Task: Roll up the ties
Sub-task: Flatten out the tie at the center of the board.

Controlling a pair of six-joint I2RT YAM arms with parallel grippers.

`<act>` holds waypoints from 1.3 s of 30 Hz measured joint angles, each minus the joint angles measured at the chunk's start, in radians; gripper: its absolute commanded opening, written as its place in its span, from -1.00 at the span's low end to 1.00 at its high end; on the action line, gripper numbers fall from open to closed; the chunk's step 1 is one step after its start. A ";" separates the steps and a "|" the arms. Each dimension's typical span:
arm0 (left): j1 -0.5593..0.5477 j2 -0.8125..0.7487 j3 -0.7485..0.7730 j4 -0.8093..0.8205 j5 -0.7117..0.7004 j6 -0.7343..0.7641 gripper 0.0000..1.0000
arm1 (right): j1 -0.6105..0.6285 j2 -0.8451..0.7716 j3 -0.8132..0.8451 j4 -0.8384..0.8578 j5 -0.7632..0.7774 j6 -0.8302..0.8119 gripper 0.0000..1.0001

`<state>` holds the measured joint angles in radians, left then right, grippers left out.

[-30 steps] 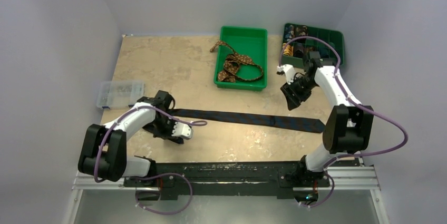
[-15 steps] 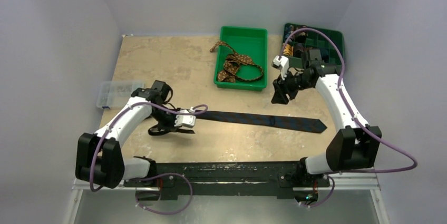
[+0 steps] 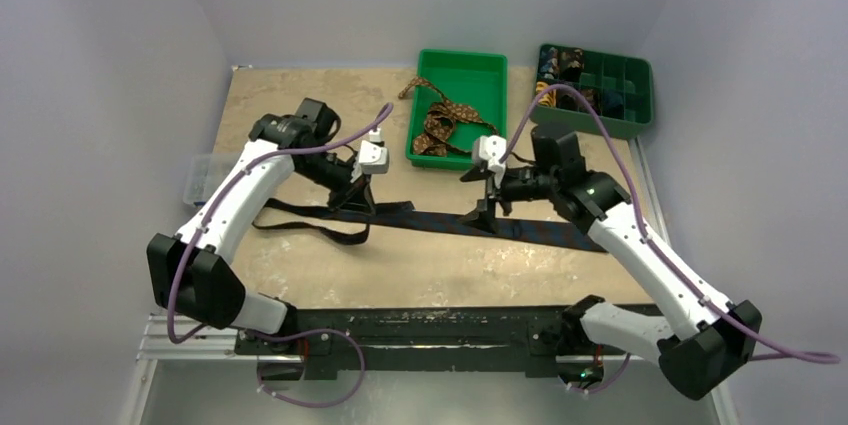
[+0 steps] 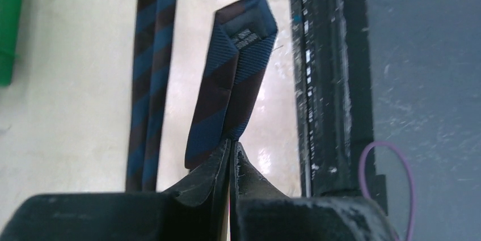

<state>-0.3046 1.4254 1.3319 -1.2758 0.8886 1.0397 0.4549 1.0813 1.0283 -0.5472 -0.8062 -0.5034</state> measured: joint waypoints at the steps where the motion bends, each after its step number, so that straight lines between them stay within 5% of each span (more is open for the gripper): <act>1: -0.018 0.006 0.009 0.000 0.017 -0.024 -1.00 | 0.046 0.003 0.005 0.037 0.004 0.010 0.84; 10: -0.134 0.050 0.066 0.000 0.144 -0.171 -1.00 | 0.323 0.110 0.001 0.254 0.122 -0.040 0.53; 16: -0.145 0.056 0.072 0.011 0.179 -0.229 -1.00 | 0.415 0.089 -0.020 0.344 0.192 -0.136 -0.30; 19: -0.148 0.063 0.072 0.010 0.183 -0.240 -1.00 | 0.427 0.092 -0.020 0.343 0.222 -0.181 -0.17; 20: -0.148 0.063 0.072 0.010 0.183 -0.242 -1.00 | 0.428 0.094 -0.020 0.340 0.233 -0.193 -0.33; 22: -0.148 0.063 0.072 0.009 0.185 -0.244 -1.00 | 0.430 0.100 -0.020 0.332 0.259 -0.225 -0.99; 25: -0.148 0.063 0.072 0.003 0.185 -0.242 -0.93 | 0.430 0.111 -0.020 0.314 0.289 -0.253 -1.00; 27: -0.145 0.061 0.072 -0.002 0.180 -0.236 -0.48 | 0.431 0.115 -0.018 0.299 0.293 -0.255 -1.00; 30: -0.104 0.037 0.056 0.006 0.171 -0.245 -0.15 | 0.427 0.117 -0.002 0.264 0.293 -0.222 -1.00; 34: 0.135 -0.070 -0.018 0.032 0.071 -0.195 -0.01 | 0.380 0.117 0.023 0.245 0.288 -0.125 -1.00; 39: 0.410 -0.133 -0.155 -0.033 -0.205 0.143 0.32 | 0.172 0.159 0.024 0.217 0.257 0.043 -1.00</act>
<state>0.1055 1.2922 1.1770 -1.3090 0.6834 1.1828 0.6266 1.2400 1.0527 -0.3298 -0.5495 -0.4599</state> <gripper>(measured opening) 0.547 0.012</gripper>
